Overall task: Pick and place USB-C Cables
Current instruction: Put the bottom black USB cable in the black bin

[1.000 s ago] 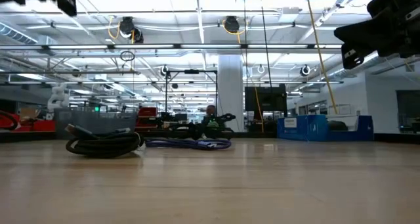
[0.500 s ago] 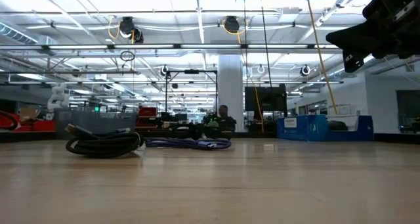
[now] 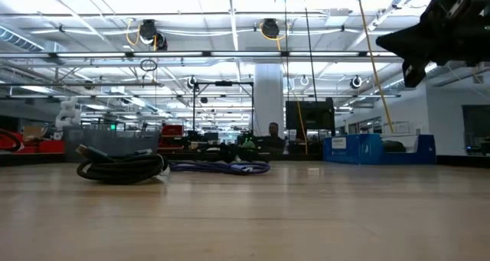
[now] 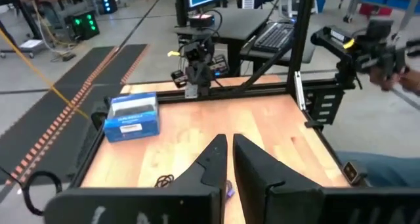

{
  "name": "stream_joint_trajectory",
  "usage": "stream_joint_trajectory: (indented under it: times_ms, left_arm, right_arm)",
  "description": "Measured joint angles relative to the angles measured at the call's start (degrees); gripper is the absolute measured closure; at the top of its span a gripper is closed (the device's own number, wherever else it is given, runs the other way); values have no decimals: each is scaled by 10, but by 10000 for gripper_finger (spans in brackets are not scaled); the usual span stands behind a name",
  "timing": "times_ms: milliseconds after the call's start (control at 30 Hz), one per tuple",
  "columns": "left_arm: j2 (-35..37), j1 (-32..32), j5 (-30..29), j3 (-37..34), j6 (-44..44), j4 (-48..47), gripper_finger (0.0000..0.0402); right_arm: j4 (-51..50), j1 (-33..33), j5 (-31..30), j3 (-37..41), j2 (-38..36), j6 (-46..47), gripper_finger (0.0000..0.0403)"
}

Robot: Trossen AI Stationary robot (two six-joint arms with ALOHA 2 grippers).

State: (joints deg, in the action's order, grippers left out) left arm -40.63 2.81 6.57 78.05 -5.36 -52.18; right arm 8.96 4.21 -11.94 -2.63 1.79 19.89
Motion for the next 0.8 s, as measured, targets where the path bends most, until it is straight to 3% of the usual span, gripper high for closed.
stream_joint_trajectory:
  times_ms: [200,600,800]
  left_arm:
    - [0,0,-8,1,-59,1,371]
    - [0,0,-21,1,-61,22,371]
    - [-2,0,-22,1,-61,23,371]
  right_arm:
    - [-40,0,31,-122,53,-33,403]
    - [-300,0,32,-485,321,-86,403]
    - [-366,0,32,-630,440,-86,403]
